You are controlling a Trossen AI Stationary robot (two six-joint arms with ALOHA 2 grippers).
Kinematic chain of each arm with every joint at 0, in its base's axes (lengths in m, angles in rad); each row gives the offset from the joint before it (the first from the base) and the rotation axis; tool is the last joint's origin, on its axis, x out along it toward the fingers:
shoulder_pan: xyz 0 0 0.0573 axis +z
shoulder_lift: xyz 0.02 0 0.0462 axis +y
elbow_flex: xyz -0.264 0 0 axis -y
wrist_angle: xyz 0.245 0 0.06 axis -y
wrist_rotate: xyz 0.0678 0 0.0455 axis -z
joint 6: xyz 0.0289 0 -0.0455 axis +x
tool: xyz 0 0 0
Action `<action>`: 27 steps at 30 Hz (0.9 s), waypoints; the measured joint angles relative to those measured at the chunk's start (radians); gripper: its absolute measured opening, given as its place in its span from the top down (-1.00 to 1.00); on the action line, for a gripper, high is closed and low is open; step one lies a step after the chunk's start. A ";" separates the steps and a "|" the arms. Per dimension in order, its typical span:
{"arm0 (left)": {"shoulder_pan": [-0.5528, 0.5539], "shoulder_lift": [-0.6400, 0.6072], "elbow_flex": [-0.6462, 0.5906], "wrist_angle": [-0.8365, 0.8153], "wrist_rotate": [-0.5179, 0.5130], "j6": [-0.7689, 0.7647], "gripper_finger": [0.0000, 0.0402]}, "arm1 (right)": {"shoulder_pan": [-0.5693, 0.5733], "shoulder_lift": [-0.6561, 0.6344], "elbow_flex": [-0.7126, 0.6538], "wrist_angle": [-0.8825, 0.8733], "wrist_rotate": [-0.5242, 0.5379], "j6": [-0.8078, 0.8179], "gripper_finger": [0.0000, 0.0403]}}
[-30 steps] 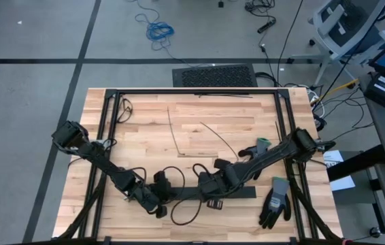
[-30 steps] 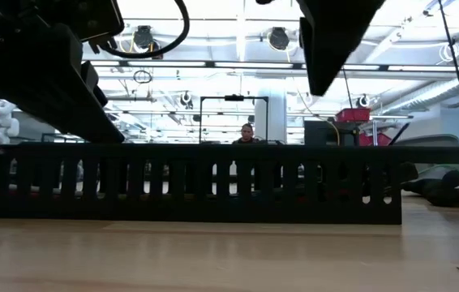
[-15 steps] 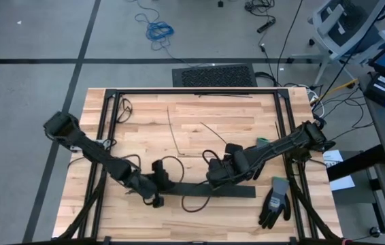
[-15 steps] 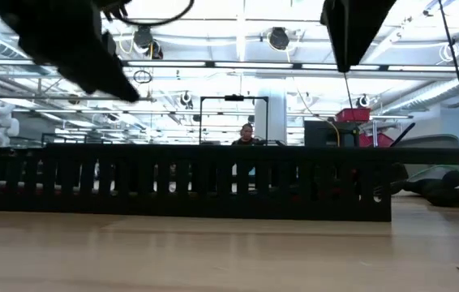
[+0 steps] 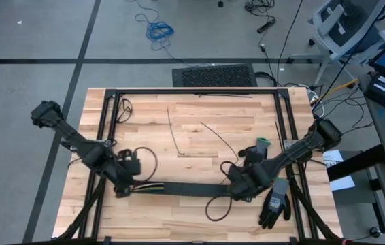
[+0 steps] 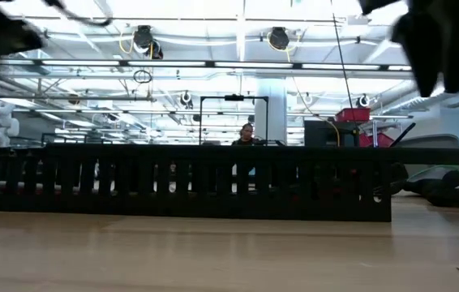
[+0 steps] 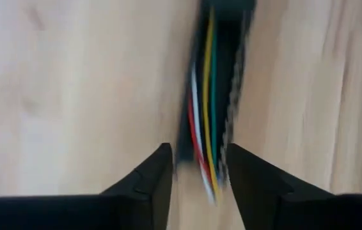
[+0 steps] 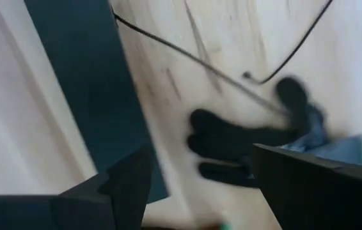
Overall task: Ziptie cables
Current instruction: Close the black cable duct
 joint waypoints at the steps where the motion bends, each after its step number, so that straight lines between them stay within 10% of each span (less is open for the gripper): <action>1: -0.014 -0.003 -0.004 -0.036 0.042 -0.018 0.27 | 0.012 -0.022 -0.027 0.022 -0.005 0.046 -0.23; 6: -0.072 -0.003 -0.039 -0.105 0.192 -0.070 0.09 | 0.048 -0.100 -0.098 0.112 0.005 0.208 -0.23; 27: -0.073 0.127 -0.339 0.294 0.146 -0.174 -0.10 | 0.125 -0.186 -0.043 -0.016 0.108 0.332 -0.23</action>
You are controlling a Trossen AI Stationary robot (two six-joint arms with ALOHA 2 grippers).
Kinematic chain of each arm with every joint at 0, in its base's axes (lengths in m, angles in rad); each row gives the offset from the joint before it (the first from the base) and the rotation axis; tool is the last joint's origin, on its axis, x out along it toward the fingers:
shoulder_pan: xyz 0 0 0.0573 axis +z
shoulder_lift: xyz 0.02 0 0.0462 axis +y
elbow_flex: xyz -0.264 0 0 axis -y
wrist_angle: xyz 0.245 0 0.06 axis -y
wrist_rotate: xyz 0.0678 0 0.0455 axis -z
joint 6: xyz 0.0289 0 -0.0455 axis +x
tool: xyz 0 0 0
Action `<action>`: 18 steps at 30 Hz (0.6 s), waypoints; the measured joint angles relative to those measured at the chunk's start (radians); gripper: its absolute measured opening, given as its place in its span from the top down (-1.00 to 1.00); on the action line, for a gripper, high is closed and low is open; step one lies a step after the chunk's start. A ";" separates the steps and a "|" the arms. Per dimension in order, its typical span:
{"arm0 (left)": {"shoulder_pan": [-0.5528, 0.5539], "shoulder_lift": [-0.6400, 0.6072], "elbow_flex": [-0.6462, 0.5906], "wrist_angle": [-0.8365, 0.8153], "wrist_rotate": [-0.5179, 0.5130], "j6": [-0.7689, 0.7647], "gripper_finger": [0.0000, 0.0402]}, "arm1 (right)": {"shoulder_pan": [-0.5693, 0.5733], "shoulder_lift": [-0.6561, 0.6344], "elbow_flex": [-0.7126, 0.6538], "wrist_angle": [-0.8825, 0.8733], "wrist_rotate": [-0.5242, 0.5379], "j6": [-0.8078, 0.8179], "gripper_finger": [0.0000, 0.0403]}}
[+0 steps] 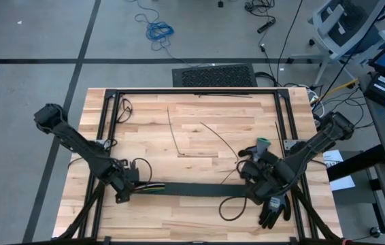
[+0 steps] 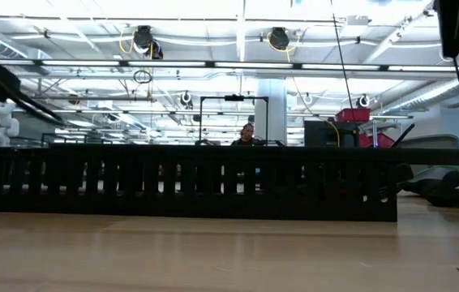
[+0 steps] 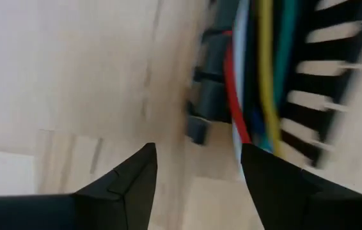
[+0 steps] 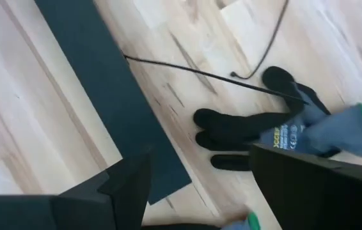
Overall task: Ziptie cables
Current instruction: Close the black cable duct
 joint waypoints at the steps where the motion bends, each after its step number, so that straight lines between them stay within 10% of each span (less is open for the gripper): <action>1: 0.000 0.016 0.000 0.000 -0.009 0.010 -0.09 | 0.007 -0.010 0.008 -0.015 0.006 0.022 -0.23; 14: -0.001 0.139 0.005 0.082 -0.017 0.081 0.95 | 0.124 -0.129 0.157 -0.256 0.203 0.346 -0.16; 18: -0.005 0.139 0.004 0.082 -0.017 0.082 0.99 | 0.138 -0.129 0.105 -0.260 0.058 0.358 0.14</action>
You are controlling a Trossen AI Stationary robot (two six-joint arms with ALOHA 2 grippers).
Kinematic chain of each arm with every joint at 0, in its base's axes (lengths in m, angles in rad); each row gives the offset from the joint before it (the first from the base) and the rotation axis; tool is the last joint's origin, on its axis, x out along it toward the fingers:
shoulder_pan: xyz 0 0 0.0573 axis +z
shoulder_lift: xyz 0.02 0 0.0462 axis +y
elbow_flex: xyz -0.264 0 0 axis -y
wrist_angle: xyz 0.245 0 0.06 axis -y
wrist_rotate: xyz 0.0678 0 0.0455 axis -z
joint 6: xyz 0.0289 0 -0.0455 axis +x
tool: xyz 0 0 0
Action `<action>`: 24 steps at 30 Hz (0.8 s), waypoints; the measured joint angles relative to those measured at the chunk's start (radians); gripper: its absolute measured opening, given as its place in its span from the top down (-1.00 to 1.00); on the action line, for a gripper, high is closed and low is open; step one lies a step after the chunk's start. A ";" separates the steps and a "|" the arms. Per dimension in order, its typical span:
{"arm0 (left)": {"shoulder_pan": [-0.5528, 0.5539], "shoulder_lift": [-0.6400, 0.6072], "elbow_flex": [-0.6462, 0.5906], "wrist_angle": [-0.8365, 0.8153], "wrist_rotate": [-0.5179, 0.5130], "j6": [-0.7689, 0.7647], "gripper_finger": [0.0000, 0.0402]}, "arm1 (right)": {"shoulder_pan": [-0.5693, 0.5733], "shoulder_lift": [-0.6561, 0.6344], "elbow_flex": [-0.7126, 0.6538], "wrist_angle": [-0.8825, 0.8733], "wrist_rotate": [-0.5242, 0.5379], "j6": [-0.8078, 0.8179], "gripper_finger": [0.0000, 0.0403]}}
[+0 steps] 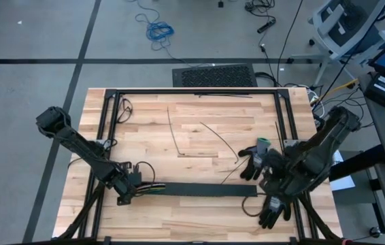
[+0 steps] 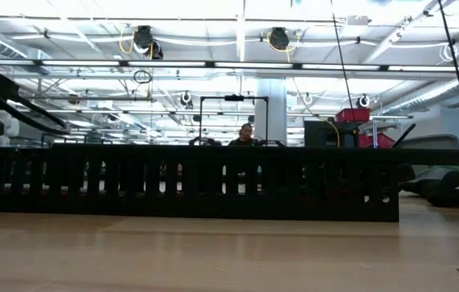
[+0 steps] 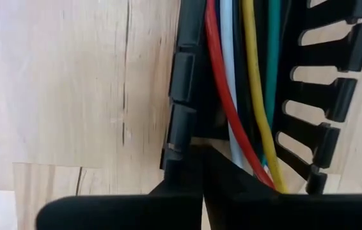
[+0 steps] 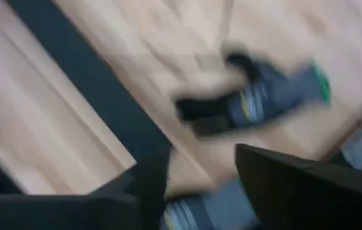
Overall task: Ziptie cables
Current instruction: Close the black cable duct
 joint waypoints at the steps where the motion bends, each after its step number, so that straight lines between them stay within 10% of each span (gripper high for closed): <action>1: 0.000 0.000 0.000 -0.001 0.000 -0.002 0.99 | 0.010 0.008 -0.037 0.000 -0.056 0.015 0.26; 6: 0.000 0.001 0.000 -0.002 0.001 -0.003 0.99 | 0.102 0.028 -0.227 0.124 -0.277 0.153 0.92; 24: 0.000 0.003 0.020 -0.014 0.000 0.004 1.00 | 0.031 0.003 -0.619 0.662 -0.328 0.616 1.00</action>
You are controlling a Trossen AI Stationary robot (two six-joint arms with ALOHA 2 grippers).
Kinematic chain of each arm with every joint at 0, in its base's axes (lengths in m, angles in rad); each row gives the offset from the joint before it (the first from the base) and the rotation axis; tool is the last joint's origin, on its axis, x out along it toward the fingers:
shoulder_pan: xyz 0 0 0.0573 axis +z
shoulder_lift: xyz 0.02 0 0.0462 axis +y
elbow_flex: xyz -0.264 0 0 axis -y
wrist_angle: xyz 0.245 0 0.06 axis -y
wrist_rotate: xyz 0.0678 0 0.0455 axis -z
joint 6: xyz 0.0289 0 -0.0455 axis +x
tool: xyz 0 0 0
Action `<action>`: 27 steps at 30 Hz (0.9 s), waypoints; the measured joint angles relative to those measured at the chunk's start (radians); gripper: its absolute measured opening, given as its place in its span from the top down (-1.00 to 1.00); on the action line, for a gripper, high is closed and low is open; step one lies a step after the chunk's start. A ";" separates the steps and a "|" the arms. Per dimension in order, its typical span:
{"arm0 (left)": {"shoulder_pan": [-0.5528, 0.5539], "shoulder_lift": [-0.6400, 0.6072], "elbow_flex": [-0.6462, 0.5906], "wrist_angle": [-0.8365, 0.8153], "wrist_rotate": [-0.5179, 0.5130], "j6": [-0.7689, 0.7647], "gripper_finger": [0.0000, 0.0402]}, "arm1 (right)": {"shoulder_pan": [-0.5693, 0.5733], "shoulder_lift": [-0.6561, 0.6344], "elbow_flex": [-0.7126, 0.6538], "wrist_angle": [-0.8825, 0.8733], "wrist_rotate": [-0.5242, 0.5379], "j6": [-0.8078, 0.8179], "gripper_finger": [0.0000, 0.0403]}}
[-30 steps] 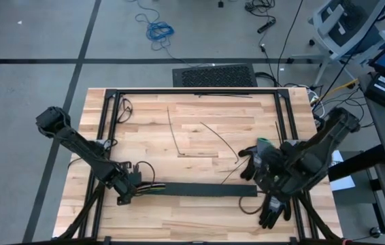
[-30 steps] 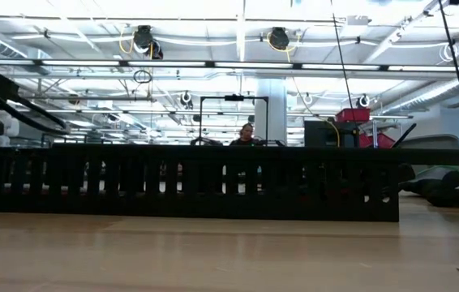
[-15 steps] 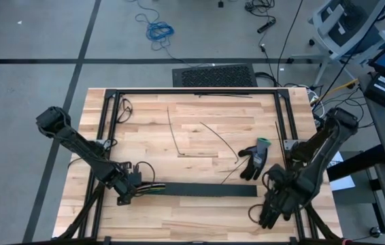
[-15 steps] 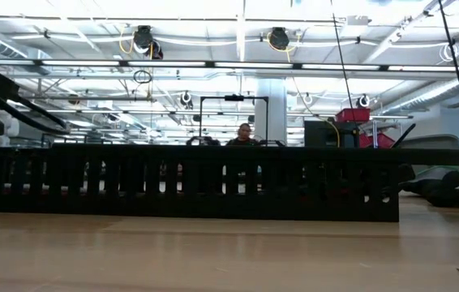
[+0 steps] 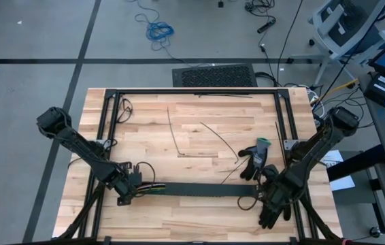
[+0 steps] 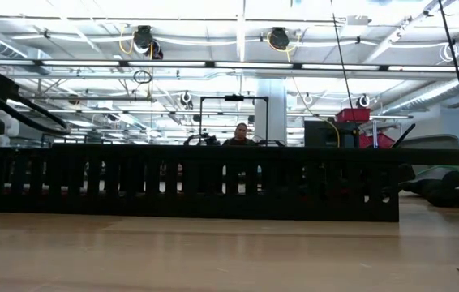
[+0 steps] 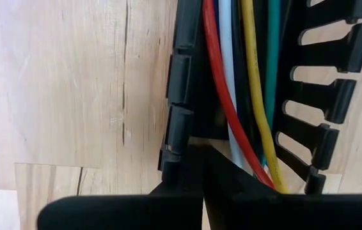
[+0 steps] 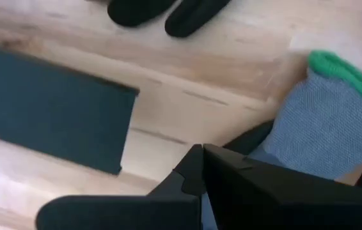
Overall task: Ziptie cables
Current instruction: Close the black cable duct
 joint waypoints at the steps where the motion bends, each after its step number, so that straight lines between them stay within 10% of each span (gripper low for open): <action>1: 0.000 0.000 0.000 0.000 0.000 -0.001 1.00 | -0.004 0.000 -0.001 -0.002 0.008 0.001 1.00; 27: 0.000 0.000 0.001 0.008 -0.030 -0.008 1.00 | -0.158 0.058 -0.001 0.199 0.094 -0.068 1.00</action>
